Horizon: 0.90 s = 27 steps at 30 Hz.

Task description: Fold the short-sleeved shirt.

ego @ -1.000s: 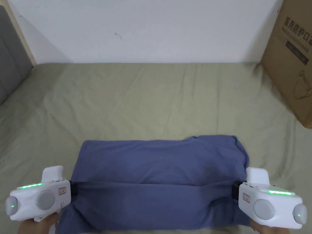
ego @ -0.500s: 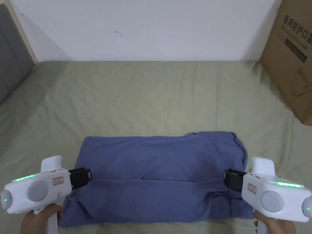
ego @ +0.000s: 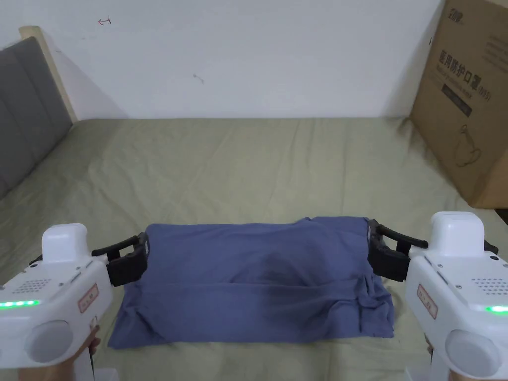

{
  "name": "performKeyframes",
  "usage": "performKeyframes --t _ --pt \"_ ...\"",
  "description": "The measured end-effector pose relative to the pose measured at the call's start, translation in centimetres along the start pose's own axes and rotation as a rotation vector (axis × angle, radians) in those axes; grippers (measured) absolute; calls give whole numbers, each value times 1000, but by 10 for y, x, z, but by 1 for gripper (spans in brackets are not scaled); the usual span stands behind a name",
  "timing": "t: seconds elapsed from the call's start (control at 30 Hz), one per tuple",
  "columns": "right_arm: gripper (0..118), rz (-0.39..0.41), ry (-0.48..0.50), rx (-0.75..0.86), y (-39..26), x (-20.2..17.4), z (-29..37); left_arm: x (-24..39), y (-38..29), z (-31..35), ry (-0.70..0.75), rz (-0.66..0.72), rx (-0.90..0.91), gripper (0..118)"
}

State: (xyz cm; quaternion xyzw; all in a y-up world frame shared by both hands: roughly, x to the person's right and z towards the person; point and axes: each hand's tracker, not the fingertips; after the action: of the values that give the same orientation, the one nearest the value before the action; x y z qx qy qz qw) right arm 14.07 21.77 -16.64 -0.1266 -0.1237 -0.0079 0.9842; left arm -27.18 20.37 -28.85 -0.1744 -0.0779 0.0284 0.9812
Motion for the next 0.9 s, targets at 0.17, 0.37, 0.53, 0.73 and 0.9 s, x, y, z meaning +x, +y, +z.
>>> performKeyframes --t 0.17,0.37,0.53,0.73,0.9 --pt "0 44 -30 36 -9 -18 20 10 -13 21 -14 -30 34 0" --pt "0 21 -30 32 -11 -20 23 8 -18 25 -59 1 -7 0" --pt "0 20 -30 24 -11 -18 17 -5 -24 4 -20 12 -139 0" --pt "0 11 -34 -20 -18 -14 1 -35 -53 -53 -7 86 -378 8" --pt "0 -1 -43 -68 -28 -8 -15 -49 -86 -93 19 90 -555 94"
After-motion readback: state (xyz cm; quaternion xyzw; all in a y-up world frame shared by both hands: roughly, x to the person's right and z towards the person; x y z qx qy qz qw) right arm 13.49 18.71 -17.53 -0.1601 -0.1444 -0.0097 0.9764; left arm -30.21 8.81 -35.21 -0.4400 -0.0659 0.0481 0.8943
